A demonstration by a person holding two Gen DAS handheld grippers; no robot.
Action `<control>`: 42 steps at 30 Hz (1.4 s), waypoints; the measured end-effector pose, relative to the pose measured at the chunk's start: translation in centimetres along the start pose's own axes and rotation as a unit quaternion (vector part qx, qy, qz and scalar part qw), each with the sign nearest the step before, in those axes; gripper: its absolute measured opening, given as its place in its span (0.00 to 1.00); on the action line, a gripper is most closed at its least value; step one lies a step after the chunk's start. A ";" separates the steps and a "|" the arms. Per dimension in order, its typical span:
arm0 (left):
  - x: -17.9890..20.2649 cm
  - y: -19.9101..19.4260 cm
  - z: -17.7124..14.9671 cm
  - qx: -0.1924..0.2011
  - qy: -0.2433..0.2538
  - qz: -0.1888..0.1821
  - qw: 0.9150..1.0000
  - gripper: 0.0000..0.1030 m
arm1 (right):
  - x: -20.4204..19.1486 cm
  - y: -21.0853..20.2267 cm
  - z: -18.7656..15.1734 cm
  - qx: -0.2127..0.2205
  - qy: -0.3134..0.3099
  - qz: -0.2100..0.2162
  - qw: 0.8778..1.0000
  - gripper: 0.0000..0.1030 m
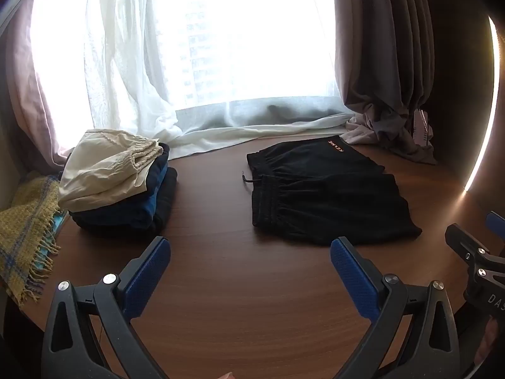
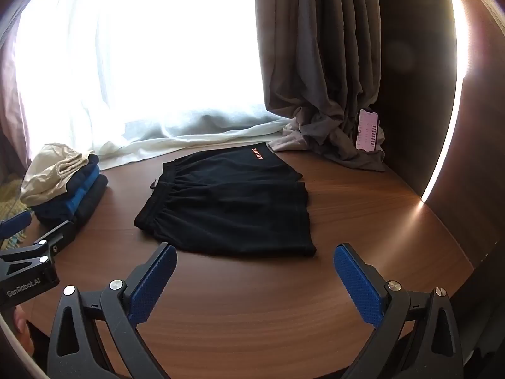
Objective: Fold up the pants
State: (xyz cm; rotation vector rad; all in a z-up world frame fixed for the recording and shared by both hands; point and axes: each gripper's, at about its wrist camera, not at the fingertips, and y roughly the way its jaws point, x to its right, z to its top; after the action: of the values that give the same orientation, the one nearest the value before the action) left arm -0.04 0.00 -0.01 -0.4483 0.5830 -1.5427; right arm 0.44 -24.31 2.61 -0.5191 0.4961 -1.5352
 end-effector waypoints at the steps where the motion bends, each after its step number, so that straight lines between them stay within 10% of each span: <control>1: 0.0 0.0 0.0 -0.001 -0.001 -0.001 1.000 1.00 | 0.0 0.0 0.0 0.001 0.001 0.001 1.000 0.98; 42: 0.1 -0.7 0.3 0.011 -0.009 0.002 1.000 1.00 | 0.1 -0.2 0.0 0.009 -0.001 0.003 1.000 0.98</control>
State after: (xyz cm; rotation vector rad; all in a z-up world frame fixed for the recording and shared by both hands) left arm -0.38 -0.12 0.66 -0.4443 0.5518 -1.5383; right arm 0.28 -24.40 2.70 -0.5049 0.4810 -1.5327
